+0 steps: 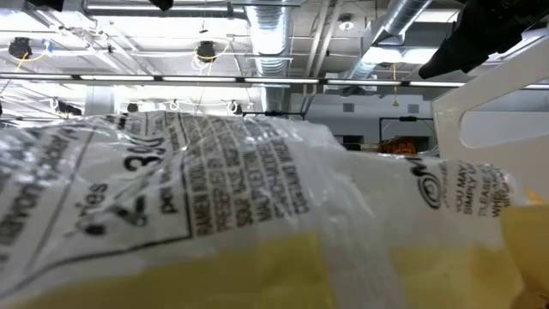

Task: Pick & Place Food Item
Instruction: Put the yellow noodle pack in the left transparent bin

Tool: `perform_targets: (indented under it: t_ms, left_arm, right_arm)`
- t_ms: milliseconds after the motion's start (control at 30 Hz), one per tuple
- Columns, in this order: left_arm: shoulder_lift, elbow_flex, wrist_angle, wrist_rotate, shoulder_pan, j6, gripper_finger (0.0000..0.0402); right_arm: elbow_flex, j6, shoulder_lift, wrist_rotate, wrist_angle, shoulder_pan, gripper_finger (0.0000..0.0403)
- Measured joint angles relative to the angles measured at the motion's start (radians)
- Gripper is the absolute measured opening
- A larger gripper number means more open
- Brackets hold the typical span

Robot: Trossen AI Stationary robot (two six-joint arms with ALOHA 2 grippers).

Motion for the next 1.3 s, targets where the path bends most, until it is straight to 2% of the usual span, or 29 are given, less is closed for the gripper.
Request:
perform_targets:
  t_ms: [167,367,500,633,800,933,1167,1300]
  left_arm:
    - [0.084,0.000,0.106,0.000,-0.048,0.010,0.0142]
    - [0.264,0.001,0.186,-0.025,-0.076,0.011,0.0142]
    - [0.400,0.001,0.208,-0.080,-0.100,0.011,0.0142]
    - [0.523,0.001,0.209,-0.085,-0.135,0.013,0.0142]
    - [0.637,0.001,0.216,-0.084,-0.186,0.107,0.0142]
    - [0.679,0.001,0.217,-0.084,-0.210,0.121,0.0142]
    - [0.684,0.001,0.219,-0.088,-0.235,0.119,0.0142]
    - [0.684,0.004,0.213,-0.158,-0.256,0.117,0.0142]
  right_arm:
    - [0.000,-0.018,0.000,0.002,0.003,0.000,0.0001]
    - [0.000,-0.018,0.000,0.003,0.001,0.000,0.0001]
    - [0.000,-0.018,0.000,0.003,0.000,0.000,0.0001]
    - [0.000,-0.018,0.000,0.003,0.000,0.000,0.0001]
    - [0.000,-0.018,0.000,0.003,0.000,0.000,0.0001]
    - [0.000,-0.018,0.000,0.003,0.000,0.000,0.0001]
    - [0.000,-0.018,0.000,0.003,0.000,0.000,0.0001]
    - [0.000,-0.018,0.000,0.003,0.000,0.000,0.0001]
